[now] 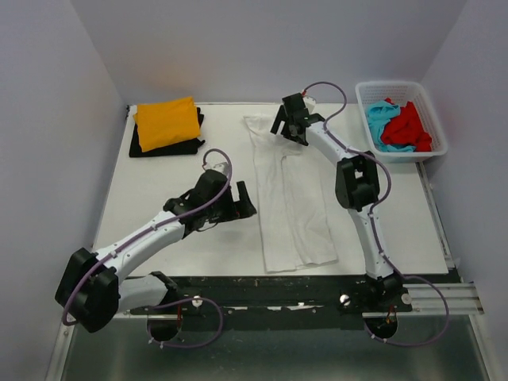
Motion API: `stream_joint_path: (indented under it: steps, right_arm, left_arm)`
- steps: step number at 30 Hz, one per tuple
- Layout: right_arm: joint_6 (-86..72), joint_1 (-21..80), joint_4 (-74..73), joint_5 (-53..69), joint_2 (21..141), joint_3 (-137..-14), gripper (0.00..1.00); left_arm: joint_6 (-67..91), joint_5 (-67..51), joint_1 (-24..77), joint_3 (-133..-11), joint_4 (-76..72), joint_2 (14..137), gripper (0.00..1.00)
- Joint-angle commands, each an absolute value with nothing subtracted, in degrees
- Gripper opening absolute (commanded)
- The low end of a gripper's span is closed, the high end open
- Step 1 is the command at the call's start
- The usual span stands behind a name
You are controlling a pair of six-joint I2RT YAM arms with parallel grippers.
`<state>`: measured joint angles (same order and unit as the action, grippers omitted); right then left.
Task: Fold and stack the t-shirts
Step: Rotate the tshirt 90 degrees, then grab the bottom of the folded rectangular tshirt with both arms
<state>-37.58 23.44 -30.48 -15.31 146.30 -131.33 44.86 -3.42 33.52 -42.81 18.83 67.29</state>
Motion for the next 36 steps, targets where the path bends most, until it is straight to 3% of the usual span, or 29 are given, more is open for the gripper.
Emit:
stream_joint_path:
  steps: [1, 5, 8, 13, 20, 23, 26, 29, 30, 34, 36]
  right_arm:
    - [-33.0, 24.2, -30.4, -14.6, 128.7, -117.1, 1.00]
    - [-35.1, 25.1, -24.4, -17.4, 110.3, -90.9, 1.00]
    - [-40.2, 25.2, -21.1, -19.8, 99.1, -72.5, 1.00]
    - [-45.0, 25.4, -19.5, -20.6, 84.6, -54.9, 1.00]
    - [-48.0, 25.5, -22.7, -23.4, 73.4, -44.5, 1.00]
    - [-49.1, 25.5, -25.2, -23.2, 70.4, -43.0, 1.00]
    - [-49.1, 25.5, -25.2, -22.9, 68.1, -41.2, 1.00]
    - [-50.1, 25.5, -27.7, -24.5, 67.5, -40.7, 1.00]
    - [-50.5, 25.5, -28.9, -25.1, 67.4, -40.9, 1.00]
    - [-48.2, 25.6, -33.5, -22.9, 66.1, -40.7, 1.00]
    - [-43.6, 25.7, -35.4, -15.6, 65.6, -39.7, 0.97]
  left_arm:
    - [48.1, -11.6, 42.7, -38.0, 15.3, 65.4, 0.99]
    - [51.6, -10.7, 50.6, -35.4, 13.1, 65.9, 0.99]
    - [52.8, -10.6, 54.4, -35.7, 12.5, 68.3, 0.91]
    - [55.5, -7.9, 59.4, -34.9, 11.5, 70.8, 0.80]
    - [59.5, -5.4, 62.7, -34.6, 8.8, 78.0, 0.65]
    - [60.7, -5.2, 63.3, -34.9, 8.6, 81.0, 0.53]
    - [61.3, -4.1, 64.9, -35.6, 8.9, 82.9, 0.37]
    - [61.3, -2.7, 65.6, -37.0, 11.9, 84.2, 0.04]
    - [61.4, -2.1, 65.7, -37.2, 12.9, 84.2, 0.00]
    - [61.9, 0.7, 65.7, -36.1, 15.9, 82.3, 0.00]
    - [61.5, 1.9, 65.7, -35.4, 16.6, 80.6, 0.00]
